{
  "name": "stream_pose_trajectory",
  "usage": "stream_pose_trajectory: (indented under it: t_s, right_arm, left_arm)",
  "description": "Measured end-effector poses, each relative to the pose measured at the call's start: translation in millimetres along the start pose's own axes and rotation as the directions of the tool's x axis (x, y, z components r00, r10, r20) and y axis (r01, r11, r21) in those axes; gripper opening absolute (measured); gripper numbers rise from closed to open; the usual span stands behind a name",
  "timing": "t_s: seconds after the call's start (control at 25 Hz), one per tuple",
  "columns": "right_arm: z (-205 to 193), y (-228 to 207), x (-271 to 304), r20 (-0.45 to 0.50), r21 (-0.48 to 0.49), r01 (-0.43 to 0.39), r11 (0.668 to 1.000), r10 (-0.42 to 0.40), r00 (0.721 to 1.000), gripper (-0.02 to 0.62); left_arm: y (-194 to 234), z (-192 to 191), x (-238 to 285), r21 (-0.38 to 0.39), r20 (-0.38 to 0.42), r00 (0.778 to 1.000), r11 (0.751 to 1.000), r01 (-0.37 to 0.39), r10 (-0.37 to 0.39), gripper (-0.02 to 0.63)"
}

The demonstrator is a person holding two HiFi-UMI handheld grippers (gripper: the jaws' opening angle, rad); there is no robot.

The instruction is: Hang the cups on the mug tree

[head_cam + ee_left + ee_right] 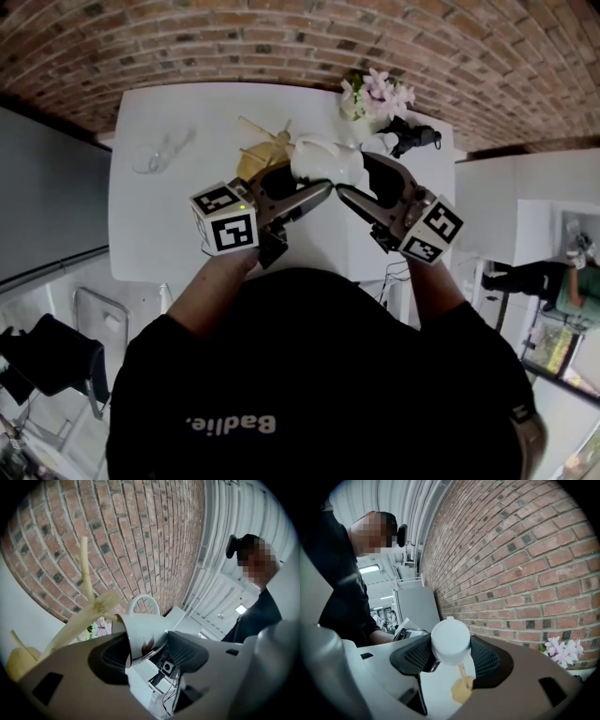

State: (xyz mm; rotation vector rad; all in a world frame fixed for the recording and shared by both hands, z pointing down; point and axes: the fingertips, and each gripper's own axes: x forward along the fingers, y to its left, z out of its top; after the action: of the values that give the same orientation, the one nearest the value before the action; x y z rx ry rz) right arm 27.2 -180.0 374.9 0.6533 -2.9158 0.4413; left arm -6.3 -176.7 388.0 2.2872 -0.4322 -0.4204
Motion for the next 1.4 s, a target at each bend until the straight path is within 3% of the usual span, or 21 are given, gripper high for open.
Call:
stream_pose_trajectory:
  t_s: [0.48,0.92,1.4]
  right_arm:
    - [-2,0,11,-0.014,-0.001,-0.015,1.0,0.015,1.0,0.287]
    - [-7,-1,14,-0.017,-0.005,-0.008,1.0,0.008,1.0,0.287]
    - [-12,-1,15,-0.025,-0.01,0.001,1.0,-0.002,1.0,0.288]
  left_arm:
    - [9,0,-11,-0.084,0.045,0.995,0.993,-0.081,0.085,0.247]
    - [18,-4,-15,-0.15,0.085,0.993,0.986,-0.072,0.085,0.278]
    - [21,-5,-17,-0.134,0.105,0.988,0.987,-0.095,0.109,0.293]
